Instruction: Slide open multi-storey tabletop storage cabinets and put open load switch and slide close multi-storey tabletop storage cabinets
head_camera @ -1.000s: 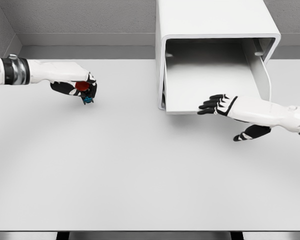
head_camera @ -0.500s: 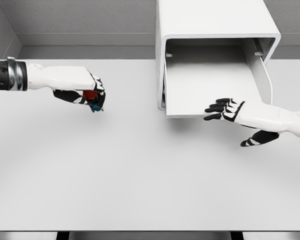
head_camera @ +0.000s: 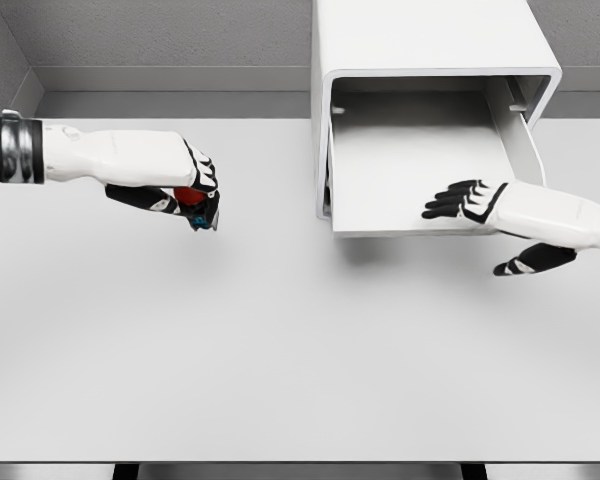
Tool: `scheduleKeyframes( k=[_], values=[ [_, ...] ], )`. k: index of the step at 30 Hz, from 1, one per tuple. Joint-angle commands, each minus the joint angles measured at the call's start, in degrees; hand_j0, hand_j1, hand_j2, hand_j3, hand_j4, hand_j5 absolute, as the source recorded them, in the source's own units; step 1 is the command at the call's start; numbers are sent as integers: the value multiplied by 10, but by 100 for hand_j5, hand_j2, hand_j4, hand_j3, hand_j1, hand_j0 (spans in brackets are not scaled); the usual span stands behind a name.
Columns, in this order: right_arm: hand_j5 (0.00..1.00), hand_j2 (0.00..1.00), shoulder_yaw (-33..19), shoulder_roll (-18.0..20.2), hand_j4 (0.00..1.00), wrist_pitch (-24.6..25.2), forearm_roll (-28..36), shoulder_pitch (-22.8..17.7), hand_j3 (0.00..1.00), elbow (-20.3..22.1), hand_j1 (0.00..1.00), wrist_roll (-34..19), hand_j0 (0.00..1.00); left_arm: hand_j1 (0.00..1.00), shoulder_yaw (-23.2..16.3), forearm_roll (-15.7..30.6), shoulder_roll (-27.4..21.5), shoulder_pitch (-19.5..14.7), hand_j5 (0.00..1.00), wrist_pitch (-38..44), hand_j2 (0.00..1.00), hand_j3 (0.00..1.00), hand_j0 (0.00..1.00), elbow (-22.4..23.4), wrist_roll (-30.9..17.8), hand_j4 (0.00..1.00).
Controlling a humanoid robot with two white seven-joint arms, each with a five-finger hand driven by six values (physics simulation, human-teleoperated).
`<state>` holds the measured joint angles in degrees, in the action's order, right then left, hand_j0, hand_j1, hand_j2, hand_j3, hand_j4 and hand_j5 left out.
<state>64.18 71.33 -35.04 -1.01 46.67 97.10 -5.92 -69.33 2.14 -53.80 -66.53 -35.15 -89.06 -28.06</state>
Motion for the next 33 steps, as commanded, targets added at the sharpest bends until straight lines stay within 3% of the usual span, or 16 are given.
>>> scheduleKeyframes(
  k=[1, 9, 33],
  values=[
    [100, 100, -4, 10, 100, 0, 8, 0, 100, 0, 100, 1, 100, 42, 1, 7, -1, 0, 42, 1, 42, 42, 42, -2, 0, 42],
    [100, 100, -25, 11, 100, 0, 8, 4, 100, 0, 100, 9, 100, 42, 3, 21, -6, -13, 42, 1, 42, 42, 42, -14, 0, 42],
    [100, 100, -25, 21, 100, 0, 8, 0, 100, 3, 100, 8, 100, 42, 3, 44, 14, -65, 42, 1, 42, 42, 42, -22, 0, 42]
  ],
)
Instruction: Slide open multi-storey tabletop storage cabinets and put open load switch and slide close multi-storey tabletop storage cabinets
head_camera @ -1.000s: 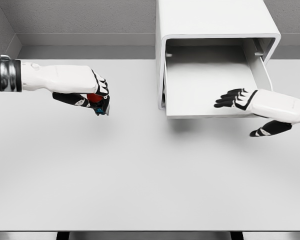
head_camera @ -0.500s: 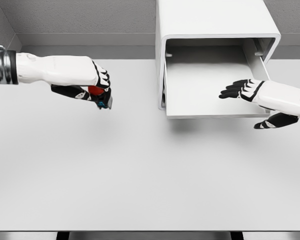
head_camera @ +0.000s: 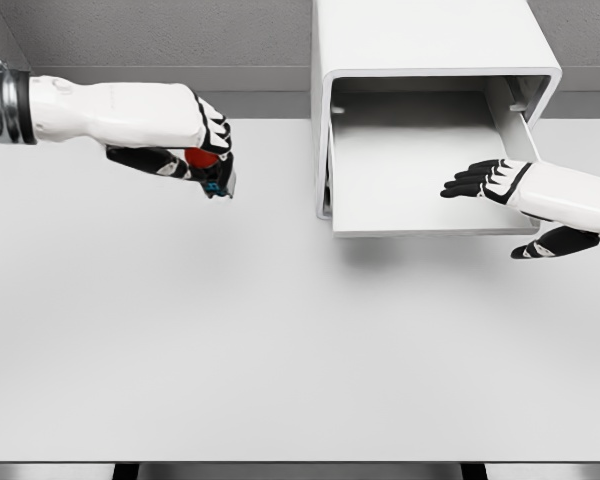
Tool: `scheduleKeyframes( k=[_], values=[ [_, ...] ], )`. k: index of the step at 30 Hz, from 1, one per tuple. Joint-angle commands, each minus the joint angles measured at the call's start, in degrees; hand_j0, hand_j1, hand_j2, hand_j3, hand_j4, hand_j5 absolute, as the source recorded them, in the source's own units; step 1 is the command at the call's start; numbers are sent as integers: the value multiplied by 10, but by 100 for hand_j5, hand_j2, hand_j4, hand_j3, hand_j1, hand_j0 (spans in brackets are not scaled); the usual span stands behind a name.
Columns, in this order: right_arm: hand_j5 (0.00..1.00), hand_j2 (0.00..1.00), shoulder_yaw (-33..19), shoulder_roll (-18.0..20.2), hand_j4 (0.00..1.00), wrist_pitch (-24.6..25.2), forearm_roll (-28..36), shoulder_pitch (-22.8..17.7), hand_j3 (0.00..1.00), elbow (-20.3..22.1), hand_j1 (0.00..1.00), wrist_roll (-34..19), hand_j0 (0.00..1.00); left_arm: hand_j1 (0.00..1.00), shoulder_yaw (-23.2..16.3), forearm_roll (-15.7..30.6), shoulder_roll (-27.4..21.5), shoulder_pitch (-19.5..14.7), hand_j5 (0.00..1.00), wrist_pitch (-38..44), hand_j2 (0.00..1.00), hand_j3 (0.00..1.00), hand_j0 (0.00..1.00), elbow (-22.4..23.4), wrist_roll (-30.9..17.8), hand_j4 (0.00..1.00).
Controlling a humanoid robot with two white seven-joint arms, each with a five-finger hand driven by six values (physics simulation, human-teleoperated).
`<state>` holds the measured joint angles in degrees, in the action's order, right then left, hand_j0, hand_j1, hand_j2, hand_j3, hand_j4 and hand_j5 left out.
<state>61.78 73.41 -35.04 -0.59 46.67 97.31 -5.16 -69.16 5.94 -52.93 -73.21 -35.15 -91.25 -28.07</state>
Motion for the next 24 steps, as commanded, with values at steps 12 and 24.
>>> scheduleKeyframes(
  k=[12, 24],
  values=[
    [100, 100, 1, -4, 100, 0, 3, 0, 100, 2, 100, 1, 100, 42, 1, 9, 49, -18, 42, 2, 42, 42, 42, 13, 0, 42],
    [100, 100, 1, -6, 100, 0, 3, -1, 100, 1, 100, 0, 100, 42, 0, 6, 93, -30, 42, 2, 42, 42, 42, 48, 0, 42]
  ],
)
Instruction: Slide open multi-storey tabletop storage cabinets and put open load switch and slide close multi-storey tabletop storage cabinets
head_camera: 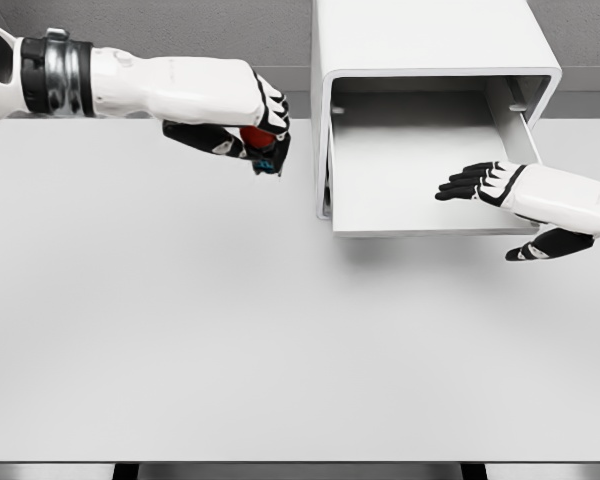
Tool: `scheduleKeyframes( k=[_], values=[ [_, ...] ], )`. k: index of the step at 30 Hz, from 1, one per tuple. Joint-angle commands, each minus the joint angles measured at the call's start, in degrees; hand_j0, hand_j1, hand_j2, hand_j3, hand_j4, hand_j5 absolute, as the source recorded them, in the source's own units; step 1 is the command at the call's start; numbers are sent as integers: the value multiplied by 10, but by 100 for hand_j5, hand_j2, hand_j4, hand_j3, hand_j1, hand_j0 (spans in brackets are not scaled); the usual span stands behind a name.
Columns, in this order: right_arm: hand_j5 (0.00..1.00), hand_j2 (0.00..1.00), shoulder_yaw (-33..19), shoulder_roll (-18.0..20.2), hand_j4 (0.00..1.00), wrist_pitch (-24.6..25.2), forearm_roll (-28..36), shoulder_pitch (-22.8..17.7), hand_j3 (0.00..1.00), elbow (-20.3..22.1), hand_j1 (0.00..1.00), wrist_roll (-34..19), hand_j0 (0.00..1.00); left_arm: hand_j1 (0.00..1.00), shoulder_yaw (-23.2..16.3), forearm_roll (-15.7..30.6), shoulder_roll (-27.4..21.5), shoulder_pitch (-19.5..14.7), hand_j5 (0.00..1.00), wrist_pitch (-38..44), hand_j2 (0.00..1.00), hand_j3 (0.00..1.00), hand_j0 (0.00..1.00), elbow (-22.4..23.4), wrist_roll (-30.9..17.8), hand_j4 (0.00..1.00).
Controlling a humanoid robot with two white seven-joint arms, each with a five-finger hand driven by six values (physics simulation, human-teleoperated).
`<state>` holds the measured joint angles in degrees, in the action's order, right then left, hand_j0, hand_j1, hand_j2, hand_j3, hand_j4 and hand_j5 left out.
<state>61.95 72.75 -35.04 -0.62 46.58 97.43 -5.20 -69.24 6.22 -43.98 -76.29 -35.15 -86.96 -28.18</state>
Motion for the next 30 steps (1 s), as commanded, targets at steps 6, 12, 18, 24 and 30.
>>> scheduleKeyframes(
  k=[6, 12, 18, 24, 30],
  values=[
    [100, 100, 0, -2, 100, 0, 4, 0, 100, 0, 100, 0, 100, 42, 1, 6, 21, -12, 42, 2, 42, 42, 42, 6, 1, 42],
    [100, 100, 0, -2, 100, 0, 4, -1, 100, 0, 100, 0, 100, 42, -1, 4, 50, -18, 42, 2, 42, 42, 42, 22, 1, 42],
    [100, 100, 0, -1, 100, 0, 4, -1, 100, 0, 100, -1, 100, 42, -3, 1, 79, -22, 42, 2, 42, 42, 42, 35, 0, 42],
    [100, 100, 0, -2, 100, 0, 4, -2, 100, 0, 100, -1, 100, 42, -7, -1, 104, -30, 42, 2, 42, 42, 42, 50, 0, 42],
    [100, 100, 1, -2, 100, 0, 4, -3, 100, 0, 100, -1, 100, 42, -11, -3, 137, -34, 42, 2, 42, 42, 42, 74, -3, 42]
  ],
)
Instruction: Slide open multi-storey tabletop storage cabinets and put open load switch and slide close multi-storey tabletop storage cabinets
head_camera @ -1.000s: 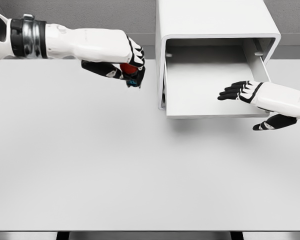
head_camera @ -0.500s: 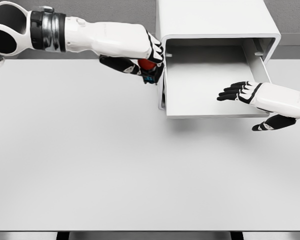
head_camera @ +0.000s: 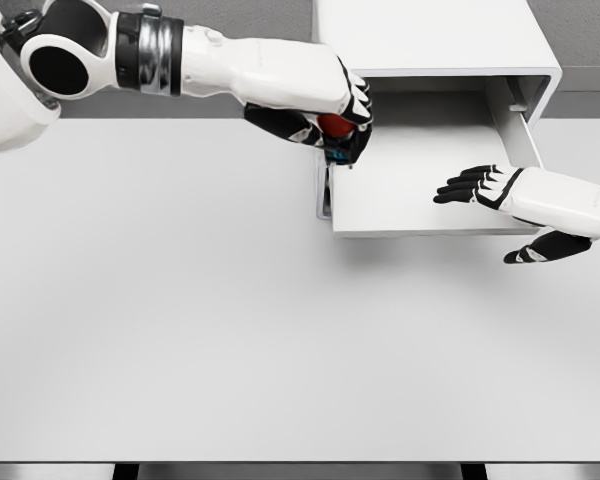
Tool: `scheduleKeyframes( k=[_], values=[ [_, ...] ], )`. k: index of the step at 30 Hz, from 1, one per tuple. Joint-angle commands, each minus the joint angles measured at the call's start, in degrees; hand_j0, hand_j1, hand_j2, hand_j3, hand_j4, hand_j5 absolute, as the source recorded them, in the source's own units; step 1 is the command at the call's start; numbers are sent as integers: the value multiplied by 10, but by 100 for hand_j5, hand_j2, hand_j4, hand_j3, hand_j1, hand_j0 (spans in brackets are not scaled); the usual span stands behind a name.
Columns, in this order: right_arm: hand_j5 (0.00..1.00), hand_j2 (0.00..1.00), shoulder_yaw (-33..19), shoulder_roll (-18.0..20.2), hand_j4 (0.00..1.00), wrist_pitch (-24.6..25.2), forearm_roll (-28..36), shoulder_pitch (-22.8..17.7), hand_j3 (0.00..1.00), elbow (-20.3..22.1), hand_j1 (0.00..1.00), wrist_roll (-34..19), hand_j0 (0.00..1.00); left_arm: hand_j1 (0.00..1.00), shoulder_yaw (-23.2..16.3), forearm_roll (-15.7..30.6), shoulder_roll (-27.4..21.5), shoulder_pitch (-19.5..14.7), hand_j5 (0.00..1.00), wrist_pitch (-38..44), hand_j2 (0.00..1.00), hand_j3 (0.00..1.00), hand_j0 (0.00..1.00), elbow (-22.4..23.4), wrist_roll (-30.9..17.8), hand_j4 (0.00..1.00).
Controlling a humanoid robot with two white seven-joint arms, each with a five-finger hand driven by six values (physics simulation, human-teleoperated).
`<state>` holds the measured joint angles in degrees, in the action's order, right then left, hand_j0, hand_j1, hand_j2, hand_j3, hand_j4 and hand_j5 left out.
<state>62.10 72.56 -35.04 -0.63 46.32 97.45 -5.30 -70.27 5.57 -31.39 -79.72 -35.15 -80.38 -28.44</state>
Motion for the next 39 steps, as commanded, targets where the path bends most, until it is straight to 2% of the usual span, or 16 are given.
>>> scheduleKeyframes(
  k=[1, 10, 15, 39],
  values=[
    [100, 100, -1, 0, 100, 0, 5, 0, 100, 0, 100, 0, 100, 42, 0, -5, 19, 0, 42, 2, 42, 42, 42, 12, 0, 42],
    [100, 100, -6, 2, 100, 0, 5, 0, 100, -1, 100, 4, 100, 42, -1, -21, 56, 0, 42, 2, 42, 42, 42, 43, 0, 42],
    [100, 100, -6, 7, 100, 0, 5, -1, 100, -1, 100, 6, 100, 42, -32, -21, 70, -11, 42, 2, 42, 42, 42, 57, 0, 42],
    [100, 100, -5, 8, 100, 0, 5, -2, 100, -1, 100, 6, 100, 44, -35, -42, 121, -11, 44, 2, 44, 44, 44, 133, 0, 44]
  ],
)
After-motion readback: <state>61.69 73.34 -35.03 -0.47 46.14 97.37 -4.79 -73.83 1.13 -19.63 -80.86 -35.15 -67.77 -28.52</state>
